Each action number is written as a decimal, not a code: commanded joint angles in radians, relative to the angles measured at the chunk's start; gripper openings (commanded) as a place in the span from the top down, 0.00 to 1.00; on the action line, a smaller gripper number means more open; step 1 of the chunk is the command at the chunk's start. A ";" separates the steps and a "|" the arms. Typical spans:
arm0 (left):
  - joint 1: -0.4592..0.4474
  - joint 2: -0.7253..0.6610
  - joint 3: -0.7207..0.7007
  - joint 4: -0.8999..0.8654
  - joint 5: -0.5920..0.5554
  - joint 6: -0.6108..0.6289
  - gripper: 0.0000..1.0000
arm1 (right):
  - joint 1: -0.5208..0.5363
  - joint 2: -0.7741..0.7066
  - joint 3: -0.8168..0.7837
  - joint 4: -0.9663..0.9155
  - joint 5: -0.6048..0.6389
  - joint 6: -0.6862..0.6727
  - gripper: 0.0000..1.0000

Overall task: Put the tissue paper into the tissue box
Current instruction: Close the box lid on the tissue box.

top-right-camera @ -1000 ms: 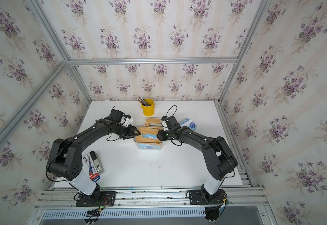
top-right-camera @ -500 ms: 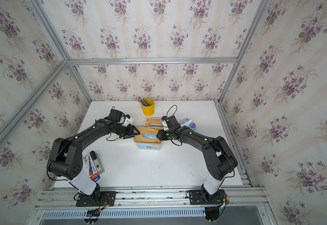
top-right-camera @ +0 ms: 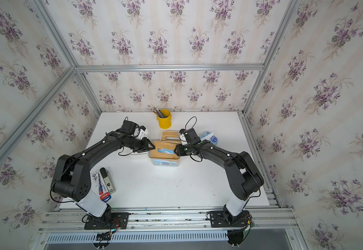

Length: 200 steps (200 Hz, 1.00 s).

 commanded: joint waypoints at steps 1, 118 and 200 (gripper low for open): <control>-0.006 -0.008 -0.008 -0.020 0.019 -0.002 0.61 | 0.001 -0.005 0.007 0.011 -0.012 -0.004 0.53; -0.025 -0.011 -0.056 0.086 0.062 -0.106 0.69 | 0.011 -0.007 0.000 0.035 -0.023 0.017 0.53; -0.026 0.006 -0.060 0.092 0.093 -0.094 0.72 | 0.012 -0.010 0.011 0.052 -0.072 0.029 0.53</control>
